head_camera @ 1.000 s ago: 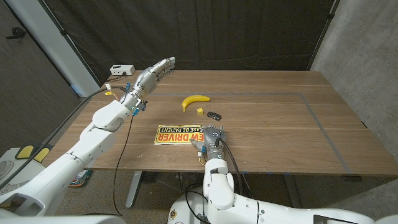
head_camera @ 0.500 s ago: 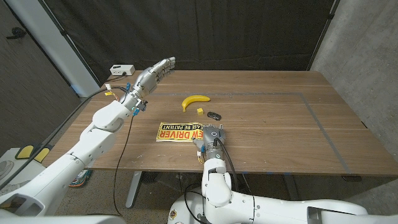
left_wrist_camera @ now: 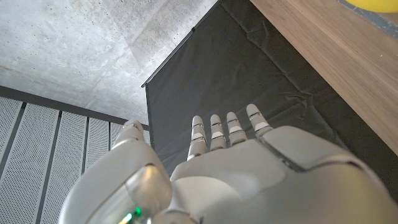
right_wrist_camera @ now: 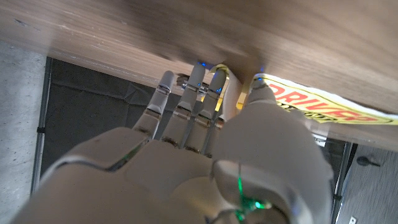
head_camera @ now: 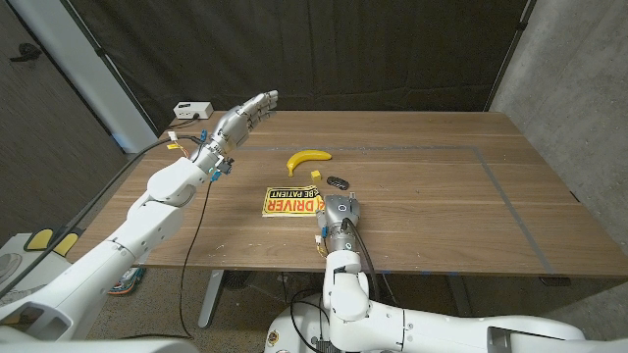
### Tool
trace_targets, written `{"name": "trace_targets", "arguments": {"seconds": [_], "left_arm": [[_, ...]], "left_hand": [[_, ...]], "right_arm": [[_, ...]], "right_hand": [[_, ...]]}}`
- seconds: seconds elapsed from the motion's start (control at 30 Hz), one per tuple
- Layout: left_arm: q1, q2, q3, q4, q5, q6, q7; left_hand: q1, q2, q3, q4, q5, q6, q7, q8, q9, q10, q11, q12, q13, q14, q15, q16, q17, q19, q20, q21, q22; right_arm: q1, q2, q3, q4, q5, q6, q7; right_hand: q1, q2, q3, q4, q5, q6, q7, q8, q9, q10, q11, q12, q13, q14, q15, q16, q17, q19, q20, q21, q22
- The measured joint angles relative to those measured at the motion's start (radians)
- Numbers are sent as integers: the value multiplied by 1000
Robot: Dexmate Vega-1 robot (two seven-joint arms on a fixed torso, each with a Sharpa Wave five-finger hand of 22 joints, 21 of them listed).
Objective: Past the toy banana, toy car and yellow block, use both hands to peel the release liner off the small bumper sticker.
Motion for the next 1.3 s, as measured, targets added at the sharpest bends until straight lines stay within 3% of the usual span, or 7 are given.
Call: {"name": "trace_targets", "arguments": {"seconds": [0.23, 0.33, 0.63, 0.83, 1.1, 1.23, 1.3], "left_arm": [[-9, -1, 5, 9, -3, 10, -6], [-14, -2, 8, 12, -5, 16, -9], [-27, -6, 15, 21, -8, 28, -14], [-36, -10, 22, 26, -8, 35, -16], [-48, -18, 34, 35, 2, 43, -17], [-50, -21, 38, 36, 12, 43, -10], [-50, -21, 39, 35, 40, 43, 14]], "left_hand": [[0, 0, 0, 0, 0, -2, 1, 0, 0, 0, 0, 0, 0, -6, 6, 0, 0, 0, 0, 0, 0], [0, 0, 3, -3, 0, -5, -2, 0, 0, 0, 0, 0, 0, -7, 7, 0, 0, 0, 0, 0, 0], [0, 0, 3, -3, 0, -5, -2, 0, 0, 0, 0, 0, 0, -3, 11, 0, 0, 0, 0, 0, 0], [-4, 4, 3, -3, 0, -5, -2, 0, 0, 0, 0, 0, 0, -3, 11, 0, 0, 0, 0, 0, 0], [-4, 4, 7, -15, 0, -2, -5, 0, 0, 0, 0, -7, 0, -3, 11, 0, -1, 0, 0, -8, 0], [18, 9, 23, -41, 0, 30, -37, 8, 0, 6, -6, -7, 0, -3, 10, 8, -6, 0, 0, -8, -3], [46, 10, 34, -63, 0, 40, -61, 15, 0, 11, -11, -7, 0, 5, 2, 8, -9, 8, 0, -4, -3]], "right_arm": [[-89, -4, 114, 8, 52, 181, -160], [-146, -2, 196, 12, 82, 292, -244], [-244, 29, 352, 31, 180, 596, -404], [-279, 48, 418, 44, 267, 810, -463], [-338, 124, 550, 100, 301, 1078, -509], [-354, 163, 594, 126, 274, 1172, -519], [-373, 220, 651, 162, 261, 1208, -522]], "right_hand": [[20, 13, 57, -11, -35, 73, 20, 14, -4, 76, 17, 30, 3, 43, -15, -4, -15, 18, -4, 6, -5], [25, 14, 73, -15, -46, 83, 30, 16, -5, 90, 16, 38, 7, 53, -21, -11, -18, 18, -4, 6, -5], [36, 16, 91, -17, -61, 88, 36, 16, -6, 90, 16, 38, 12, 67, -21, -18, -19, 18, -4, 6, -4], [38, 16, 106, -15, -69, 83, 42, 16, -6, 90, 16, 38, 16, 67, -21, -18, -16, 17, -4, 6, -4], [40, 15, 117, -18, -89, 78, 48, 11, -2, 90, 16, 49, 21, 67, -21, -18, -8, 17, -4, 6, -4], [40, 15, 125, -20, -100, 81, 54, 10, -1, 95, 22, 51, 26, 67, -21, -18, -1, 17, -4, 6, -4], [40, 15, 129, -22, -100, 83, 56, 9, -1, 99, 26, 57, 28, 67, -21, -18, 2, 17, -4, 6, -4]]}}
